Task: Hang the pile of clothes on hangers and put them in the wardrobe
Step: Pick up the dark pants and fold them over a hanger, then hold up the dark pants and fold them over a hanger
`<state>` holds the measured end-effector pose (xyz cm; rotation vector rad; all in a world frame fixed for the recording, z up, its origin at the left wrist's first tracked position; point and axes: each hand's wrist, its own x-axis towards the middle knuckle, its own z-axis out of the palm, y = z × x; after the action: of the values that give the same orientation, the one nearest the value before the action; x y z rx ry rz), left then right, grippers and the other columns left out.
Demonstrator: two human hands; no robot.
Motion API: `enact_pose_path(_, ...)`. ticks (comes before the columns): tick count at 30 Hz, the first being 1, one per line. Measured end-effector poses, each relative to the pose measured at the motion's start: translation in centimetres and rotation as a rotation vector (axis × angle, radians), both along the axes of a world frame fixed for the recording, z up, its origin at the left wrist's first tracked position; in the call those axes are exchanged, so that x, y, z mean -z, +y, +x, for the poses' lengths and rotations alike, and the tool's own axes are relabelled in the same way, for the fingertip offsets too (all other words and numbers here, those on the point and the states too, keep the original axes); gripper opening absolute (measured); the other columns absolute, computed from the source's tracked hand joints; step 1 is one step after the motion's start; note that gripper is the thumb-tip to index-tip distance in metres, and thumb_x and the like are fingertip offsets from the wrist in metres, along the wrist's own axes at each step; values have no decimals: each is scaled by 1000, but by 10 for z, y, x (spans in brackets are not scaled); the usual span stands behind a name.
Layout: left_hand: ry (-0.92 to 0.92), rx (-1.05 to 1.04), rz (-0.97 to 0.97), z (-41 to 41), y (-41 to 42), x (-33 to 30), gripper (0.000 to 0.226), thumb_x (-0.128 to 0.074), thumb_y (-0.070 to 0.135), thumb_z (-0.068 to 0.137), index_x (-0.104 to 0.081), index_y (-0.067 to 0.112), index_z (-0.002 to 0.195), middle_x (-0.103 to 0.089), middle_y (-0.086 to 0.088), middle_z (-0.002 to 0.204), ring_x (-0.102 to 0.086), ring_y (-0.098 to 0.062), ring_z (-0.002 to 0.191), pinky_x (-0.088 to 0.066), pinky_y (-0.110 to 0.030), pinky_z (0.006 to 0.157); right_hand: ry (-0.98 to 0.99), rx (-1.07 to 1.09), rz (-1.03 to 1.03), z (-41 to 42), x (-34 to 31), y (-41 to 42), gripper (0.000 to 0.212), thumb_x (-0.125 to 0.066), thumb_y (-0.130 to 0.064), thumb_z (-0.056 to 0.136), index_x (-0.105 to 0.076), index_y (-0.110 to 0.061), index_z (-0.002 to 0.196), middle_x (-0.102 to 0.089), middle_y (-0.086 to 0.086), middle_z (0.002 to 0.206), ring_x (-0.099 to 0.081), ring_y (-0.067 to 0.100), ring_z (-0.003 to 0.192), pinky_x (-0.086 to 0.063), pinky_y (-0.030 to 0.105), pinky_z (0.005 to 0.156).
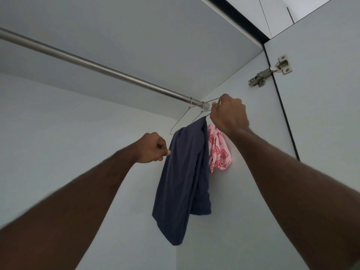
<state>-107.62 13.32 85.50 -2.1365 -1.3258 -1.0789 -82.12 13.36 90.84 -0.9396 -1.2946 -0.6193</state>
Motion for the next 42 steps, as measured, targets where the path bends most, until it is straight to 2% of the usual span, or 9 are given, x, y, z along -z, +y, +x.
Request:
enact_pose_path(4, -24, 66, -17, 13, -9, 19, 25, -68, 23, 93, -72, 9, 73, -72, 3, 64, -63, -1, 53, -42, -8, 51, -37, 46, 34, 4, 26, -13, 38, -39, -40, 104, -59, -7, 106, -65, 15, 101, -60, 34, 89, -48, 40, 71)
enact_pose_path(8, -24, 151, -58, 30, -16, 43, 28, -68, 22, 93, -70, 10, 67, -72, 2, 63, -64, -2, 54, -43, -9, 54, -83, 95, -33, 11, 64, -29, 30, -39, -34, 102, -51, -11, 88, -64, 12, 88, -59, 33, 79, -43, 37, 66)
enact_pose_path(13, -76, 323, -66, 69, -22, 84, 29, -71, 15, 92, -69, 8, 64, -71, -1, 59, -66, -10, 50, -51, -18, 54, -114, 205, -197, 32, 124, -53, 23, -41, -30, 100, -49, -13, 85, -59, 16, 89, -52, 38, 80, -36, 37, 67)
enact_pose_path(18, -106, 459, -112, 127, -36, 141, 29, -73, 18, 90, -69, 13, 62, -70, 2, 58, -66, -9, 51, -49, -14, 56, -134, 303, -335, 76, 195, -89, 24, -43, -30, 98, -48, -15, 80, -61, 17, 87, -55, 40, 82, -42, 37, 65)
enact_pose_path(22, -135, 589, -254, 173, -63, 201, 27, -72, 23, 92, -70, 15, 67, -72, 1, 60, -66, -10, 50, -52, -23, 55, -117, 368, -438, 119, 268, -132, 28, -43, -32, 95, -50, -14, 76, -61, 13, 78, -55, 38, 75, -39, 34, 60)
enact_pose_path(24, -163, 638, -327, 197, -79, 238, 25, -73, 21, 91, -71, 12, 68, -72, 0, 60, -66, -12, 51, -55, -26, 57, -116, 385, -469, 140, 306, -157, 30, -42, -35, 94, -57, -13, 80, -63, 13, 76, -56, 39, 72, -47, 37, 60)
enact_pose_path(30, -185, 791, -533, 285, -160, 328, 23, -73, 17, 91, -72, 5, 71, -72, -6, 62, -64, -13, 51, -50, -17, 54, -33, 509, -606, 215, 404, -260, 27, -49, -34, 98, -64, -14, 87, -67, 14, 77, -60, 41, 77, -49, 37, 62)
enact_pose_path(38, -97, 963, -732, 416, -331, 448, 27, -73, 19, 89, -72, 12, 64, -69, 2, 56, -60, -4, 47, -46, -15, 55, 72, 747, -905, 320, 541, -477, 28, -52, -33, 99, -71, -12, 97, -74, 15, 97, -67, 42, 91, -53, 41, 81)
enact_pose_path(42, -31, 1068, -805, 488, -437, 493, 29, -73, 21, 89, -71, 20, 61, -68, 7, 54, -61, -5, 49, -50, -22, 59, 239, 880, -979, 361, 591, -614, 28, -55, -36, 92, -68, -12, 84, -72, 15, 82, -70, 40, 81, -56, 39, 74)
